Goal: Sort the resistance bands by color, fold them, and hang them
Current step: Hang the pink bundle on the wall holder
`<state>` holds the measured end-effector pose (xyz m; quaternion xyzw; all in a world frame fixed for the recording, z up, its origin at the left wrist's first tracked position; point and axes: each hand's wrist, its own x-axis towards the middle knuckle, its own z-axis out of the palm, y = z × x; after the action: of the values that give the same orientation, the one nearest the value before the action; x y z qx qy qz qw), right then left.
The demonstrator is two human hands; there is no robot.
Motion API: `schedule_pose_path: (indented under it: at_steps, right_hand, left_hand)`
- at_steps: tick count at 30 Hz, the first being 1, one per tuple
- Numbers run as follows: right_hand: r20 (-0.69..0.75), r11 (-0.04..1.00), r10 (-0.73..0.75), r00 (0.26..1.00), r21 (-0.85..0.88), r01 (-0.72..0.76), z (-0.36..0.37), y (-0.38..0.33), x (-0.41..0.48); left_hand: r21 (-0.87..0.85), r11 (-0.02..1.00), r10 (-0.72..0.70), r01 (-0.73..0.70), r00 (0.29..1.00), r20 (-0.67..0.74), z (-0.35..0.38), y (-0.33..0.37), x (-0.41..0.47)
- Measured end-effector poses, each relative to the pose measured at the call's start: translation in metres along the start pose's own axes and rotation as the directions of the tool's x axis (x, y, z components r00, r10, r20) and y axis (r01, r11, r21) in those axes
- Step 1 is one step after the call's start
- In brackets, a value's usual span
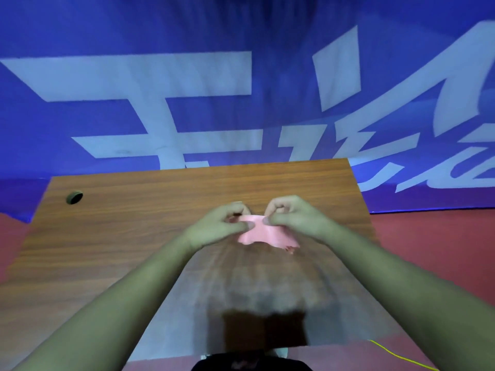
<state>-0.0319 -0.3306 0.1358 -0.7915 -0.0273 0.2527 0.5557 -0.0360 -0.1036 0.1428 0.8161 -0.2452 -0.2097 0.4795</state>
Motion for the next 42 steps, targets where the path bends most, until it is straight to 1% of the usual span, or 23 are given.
schedule_pose_path:
  at_steps: [1,2,3,4,5,6,7,8,9,11,12,13,15,17,19,21,25,27,32,36,37,39,42]
  right_hand:
    - [0.007,0.999,-0.021,1.000,0.046,0.020,0.002,-0.014,-0.001]
    - [0.004,0.996,-0.042,0.999,0.084,0.042,0.006,-0.026,-0.001]
    - [0.001,0.991,-0.067,0.998,0.114,0.066,0.012,-0.034,-0.001]
    - [-0.004,0.987,-0.095,0.995,0.132,0.095,0.017,-0.039,-0.001]
    - [-0.014,0.983,-0.123,0.992,0.133,0.124,0.024,-0.047,-0.002]
    - [-0.031,0.979,-0.161,0.986,0.120,0.164,0.030,-0.054,-0.003]
    - [-0.042,0.970,-0.218,0.975,0.105,0.221,0.037,-0.061,-0.004]
    - [-0.047,0.957,-0.268,0.962,0.100,0.271,0.044,-0.068,-0.005]
    - [-0.056,0.943,-0.306,0.950,0.116,0.311,0.050,-0.074,-0.005]
    - [-0.067,0.916,-0.342,0.937,0.200,0.348,0.066,-0.091,-0.006]
    - [-0.054,0.904,-0.349,0.936,0.243,0.351,0.073,-0.100,-0.006]
    - [-0.034,0.899,-0.354,0.935,0.262,0.350,0.079,-0.109,-0.006]
    - [-0.020,0.905,-0.361,0.932,0.234,0.356,0.087,-0.128,-0.006]
    - [-0.051,0.907,-0.350,0.935,0.230,0.352,0.090,-0.148,-0.008]
    - [-0.081,0.907,-0.317,0.945,0.267,0.327,0.090,-0.168,-0.012]
    - [-0.074,0.907,-0.291,0.954,0.297,0.299,0.089,-0.186,-0.017]
    - [-0.049,0.897,-0.298,0.953,0.328,0.298,0.086,-0.218,-0.025]
    - [-0.041,0.901,-0.307,0.951,0.308,0.304,0.083,-0.230,-0.030]
    - [-0.095,0.898,-0.437,0.894,0.018,0.441,0.080,-0.257,-0.047]
    - [-0.113,0.770,-0.562,0.820,-0.435,0.467,0.080,-0.274,-0.061]
    - [-0.138,0.708,-0.613,0.778,-0.533,0.463,0.079,-0.277,-0.062]
    - [-0.179,0.568,-0.745,0.643,-0.675,0.470,0.074,-0.286,-0.060]
    - [-0.229,0.473,-0.848,0.478,-0.733,0.488,0.058,-0.304,-0.055]
  left_hand:
    - [-0.012,0.996,-0.088,0.088,0.996,0.024,-0.010,0.003,0.002]
    - [-0.110,0.993,-0.051,0.051,0.999,0.007,-0.026,0.004,-0.004]
    - [-0.075,0.996,-0.042,0.037,0.997,-0.060,-0.036,0.004,-0.007]
    - [-0.010,0.994,-0.106,0.106,0.994,0.022,-0.034,-0.020,0.008]
    - [0.083,0.996,-0.017,0.021,0.999,-0.051,-0.030,-0.097,0.024]
    - [0.073,0.997,0.038,-0.026,0.986,-0.163,-0.023,-0.154,0.046]
    - [0.048,0.996,0.091,-0.081,0.955,-0.281,-0.018,-0.186,0.060]
    - [-0.002,0.995,0.099,-0.104,0.945,-0.311,-0.026,-0.189,0.061]
    - [0.023,0.999,0.054,-0.049,0.959,-0.278,-0.042,-0.150,0.033]
    - [-0.116,0.993,-0.004,0.000,0.999,-0.035,-0.085,0.010,-0.042]
    - [-0.119,0.993,0.000,-0.010,0.997,-0.080,-0.107,0.048,-0.065]
    - [-0.068,0.996,0.049,-0.054,0.996,-0.081,-0.120,0.059,-0.081]
    - [-0.040,0.998,0.050,-0.057,0.985,-0.165,-0.125,0.060,-0.081]
    - [-0.015,0.999,0.046,-0.049,0.988,-0.147,-0.135,0.057,-0.088]
    - [0.043,0.993,0.112,-0.108,0.985,-0.129,-0.150,0.064,-0.101]
    - [0.179,0.970,0.189,-0.167,0.975,-0.114,-0.158,0.071,-0.107]
    - [0.406,0.888,0.316,-0.218,0.929,-0.192,-0.170,0.094,-0.116]
    - [0.386,0.890,0.352,-0.244,0.906,-0.237,-0.177,0.104,-0.115]
    - [0.340,0.896,0.390,-0.285,0.871,-0.297,-0.192,0.129,-0.112]
    - [0.331,0.895,0.407,-0.300,0.852,-0.328,-0.201,0.151,-0.107]
    - [0.335,0.891,0.417,-0.307,0.845,-0.334,-0.203,0.157,-0.104]
    - [0.338,0.887,0.430,-0.313,0.828,-0.359,-0.208,0.169,-0.099]
    - [0.368,0.871,0.466,-0.327,0.787,-0.405,-0.219,0.189,-0.091]
